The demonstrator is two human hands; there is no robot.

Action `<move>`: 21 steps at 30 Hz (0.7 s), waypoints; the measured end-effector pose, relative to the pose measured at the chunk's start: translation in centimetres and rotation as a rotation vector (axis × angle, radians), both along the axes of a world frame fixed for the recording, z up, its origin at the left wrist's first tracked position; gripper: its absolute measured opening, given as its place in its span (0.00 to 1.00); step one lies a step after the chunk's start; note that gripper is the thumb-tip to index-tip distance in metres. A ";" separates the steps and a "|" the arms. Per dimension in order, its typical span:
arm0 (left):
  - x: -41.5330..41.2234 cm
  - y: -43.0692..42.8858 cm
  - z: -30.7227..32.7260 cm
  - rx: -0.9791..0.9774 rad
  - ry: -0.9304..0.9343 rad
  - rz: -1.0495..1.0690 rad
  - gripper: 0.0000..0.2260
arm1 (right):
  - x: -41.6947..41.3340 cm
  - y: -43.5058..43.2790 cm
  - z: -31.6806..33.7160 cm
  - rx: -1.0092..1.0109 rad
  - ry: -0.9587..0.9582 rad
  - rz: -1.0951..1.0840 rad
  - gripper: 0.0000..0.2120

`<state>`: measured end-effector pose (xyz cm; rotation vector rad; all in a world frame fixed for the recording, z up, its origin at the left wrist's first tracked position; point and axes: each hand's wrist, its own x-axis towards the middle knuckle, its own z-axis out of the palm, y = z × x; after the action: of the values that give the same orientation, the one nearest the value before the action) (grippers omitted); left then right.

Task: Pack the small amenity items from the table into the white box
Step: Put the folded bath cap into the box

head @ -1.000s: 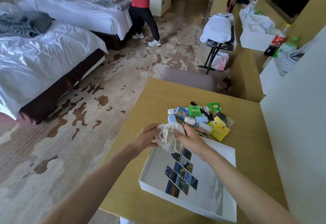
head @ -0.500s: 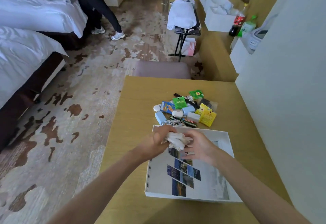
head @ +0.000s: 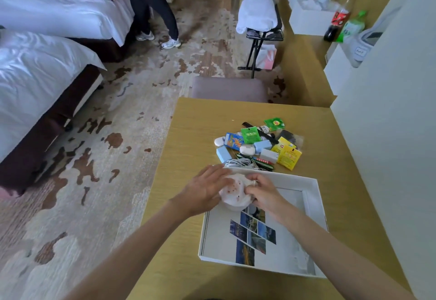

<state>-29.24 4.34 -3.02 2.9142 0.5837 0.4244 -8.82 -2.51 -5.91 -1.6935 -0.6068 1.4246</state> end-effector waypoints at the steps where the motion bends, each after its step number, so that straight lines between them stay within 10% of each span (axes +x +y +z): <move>1: -0.3 -0.1 -0.2 -0.049 0.007 0.076 0.22 | -0.4 0.1 -0.2 0.030 -0.061 0.052 0.15; 11: -1.7 -1.4 -1.8 -0.628 0.002 0.407 0.25 | -1.6 0.3 -1.7 0.106 -0.592 0.316 0.10; 16: -1.1 -1.7 -2.0 -0.722 -0.021 0.416 0.25 | -0.8 -1.7 -0.3 0.387 -1.344 0.644 0.19; 21: -0.5 -1.7 -1.8 -0.796 -0.044 0.451 0.29 | -2.2 -1.5 -0.2 0.457 -1.378 0.894 0.28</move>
<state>-29.73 2.66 -4.87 2.0075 1.1031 0.2213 -11.06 -4.00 -6.12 -1.8715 -2.4216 0.2355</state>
